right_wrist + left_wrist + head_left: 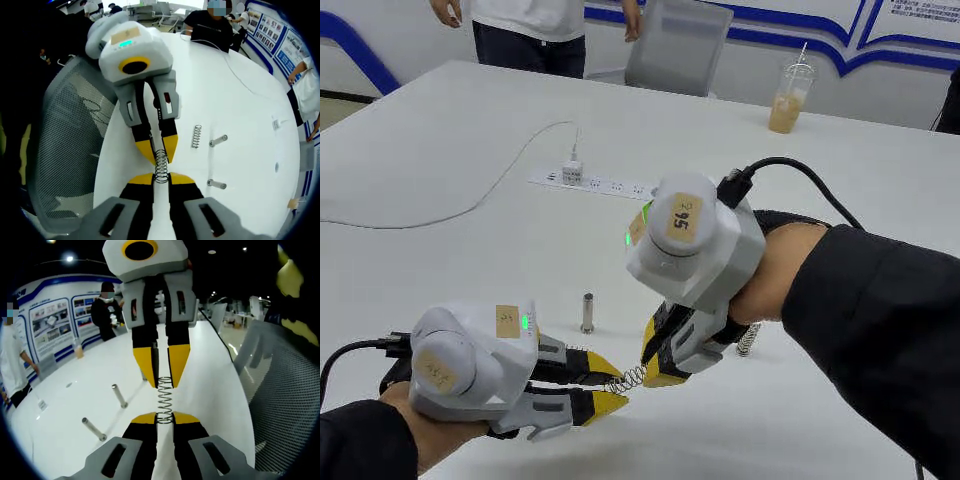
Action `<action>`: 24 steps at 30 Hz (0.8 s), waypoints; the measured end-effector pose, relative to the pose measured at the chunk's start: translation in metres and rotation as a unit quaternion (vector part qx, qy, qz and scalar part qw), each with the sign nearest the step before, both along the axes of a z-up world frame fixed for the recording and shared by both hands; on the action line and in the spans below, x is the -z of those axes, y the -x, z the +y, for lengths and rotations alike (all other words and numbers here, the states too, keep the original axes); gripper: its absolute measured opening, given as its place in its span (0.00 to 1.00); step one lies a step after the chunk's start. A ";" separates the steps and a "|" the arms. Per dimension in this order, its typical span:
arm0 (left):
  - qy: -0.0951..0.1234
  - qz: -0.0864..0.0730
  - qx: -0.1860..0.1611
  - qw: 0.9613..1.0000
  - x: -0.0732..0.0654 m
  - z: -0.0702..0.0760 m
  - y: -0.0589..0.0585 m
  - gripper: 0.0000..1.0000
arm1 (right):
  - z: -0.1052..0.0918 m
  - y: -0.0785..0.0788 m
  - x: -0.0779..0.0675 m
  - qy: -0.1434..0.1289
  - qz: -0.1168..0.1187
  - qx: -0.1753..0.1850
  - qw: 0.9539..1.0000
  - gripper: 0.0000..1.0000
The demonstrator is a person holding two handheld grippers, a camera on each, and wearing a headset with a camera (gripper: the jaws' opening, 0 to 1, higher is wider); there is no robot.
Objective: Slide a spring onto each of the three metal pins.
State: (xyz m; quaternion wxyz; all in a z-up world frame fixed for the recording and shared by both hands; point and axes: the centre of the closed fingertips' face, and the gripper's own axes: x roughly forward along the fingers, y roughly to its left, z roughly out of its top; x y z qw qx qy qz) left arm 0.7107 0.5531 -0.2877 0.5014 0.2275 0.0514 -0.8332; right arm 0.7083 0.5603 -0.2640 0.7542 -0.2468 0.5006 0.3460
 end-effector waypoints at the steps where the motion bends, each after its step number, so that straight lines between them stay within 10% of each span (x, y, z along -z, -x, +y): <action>1: 0.000 0.000 0.000 1.000 0.000 0.000 0.000 0.11 | 0.000 0.000 -0.001 0.001 -0.001 0.000 1.000 0.12; 24: 0.007 0.005 -0.007 1.000 -0.004 -0.002 -0.003 0.10 | 0.016 -0.014 -0.016 -0.004 -0.028 -0.015 0.999 0.12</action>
